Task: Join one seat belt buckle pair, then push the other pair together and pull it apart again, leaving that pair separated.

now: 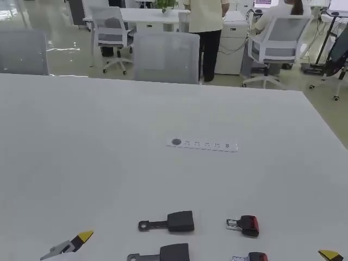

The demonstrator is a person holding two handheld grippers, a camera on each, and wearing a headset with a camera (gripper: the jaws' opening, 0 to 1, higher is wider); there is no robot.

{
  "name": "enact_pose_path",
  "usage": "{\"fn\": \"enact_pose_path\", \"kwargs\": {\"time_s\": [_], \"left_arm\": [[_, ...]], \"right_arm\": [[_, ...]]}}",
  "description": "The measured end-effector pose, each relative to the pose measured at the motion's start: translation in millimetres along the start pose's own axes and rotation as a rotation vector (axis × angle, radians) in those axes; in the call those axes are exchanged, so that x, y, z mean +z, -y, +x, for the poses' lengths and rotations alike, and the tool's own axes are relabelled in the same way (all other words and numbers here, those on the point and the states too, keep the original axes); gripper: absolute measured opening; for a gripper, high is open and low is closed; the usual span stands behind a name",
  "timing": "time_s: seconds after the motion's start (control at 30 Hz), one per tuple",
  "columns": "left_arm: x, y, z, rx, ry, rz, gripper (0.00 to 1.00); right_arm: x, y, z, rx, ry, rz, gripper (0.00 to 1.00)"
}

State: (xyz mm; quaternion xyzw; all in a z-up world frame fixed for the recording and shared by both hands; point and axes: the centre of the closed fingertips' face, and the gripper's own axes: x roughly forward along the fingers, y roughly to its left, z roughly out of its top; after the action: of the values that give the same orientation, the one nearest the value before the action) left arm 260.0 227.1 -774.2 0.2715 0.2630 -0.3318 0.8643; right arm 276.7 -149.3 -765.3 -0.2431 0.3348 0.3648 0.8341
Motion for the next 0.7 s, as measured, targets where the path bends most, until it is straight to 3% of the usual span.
{"fn": "enact_pose_path", "kwargs": {"time_s": [0.07,0.13,0.27,0.43,0.6,0.7], "left_arm": [[0.7,-0.4,-0.1,0.001,0.000,0.003,1.00],[-0.7,1.3,0.3,-0.011,-0.005,0.013,1.00],[-1.4,5.3,0.9,-0.036,-0.017,0.014,1.00],[-1.5,5.6,0.5,-0.062,-0.035,-0.009,1.00],[6.6,8.1,5.0,-0.106,-0.060,0.013,0.99],[14.1,11.2,11.1,-0.143,-0.076,0.061,0.98]], "right_arm": [[-0.4,-0.3,2.0,0.011,0.005,0.008,0.98],[0.6,-8.1,4.3,0.054,0.007,0.010,0.95],[7.9,-18.6,8.3,0.093,0.009,-0.077,0.91],[14.9,-17.2,13.8,0.122,0.023,-0.083,0.87],[15.2,-13.6,17.7,0.150,0.010,-0.114,0.82],[15.6,-8.0,20.0,0.160,-0.002,-0.143,0.78]]}}
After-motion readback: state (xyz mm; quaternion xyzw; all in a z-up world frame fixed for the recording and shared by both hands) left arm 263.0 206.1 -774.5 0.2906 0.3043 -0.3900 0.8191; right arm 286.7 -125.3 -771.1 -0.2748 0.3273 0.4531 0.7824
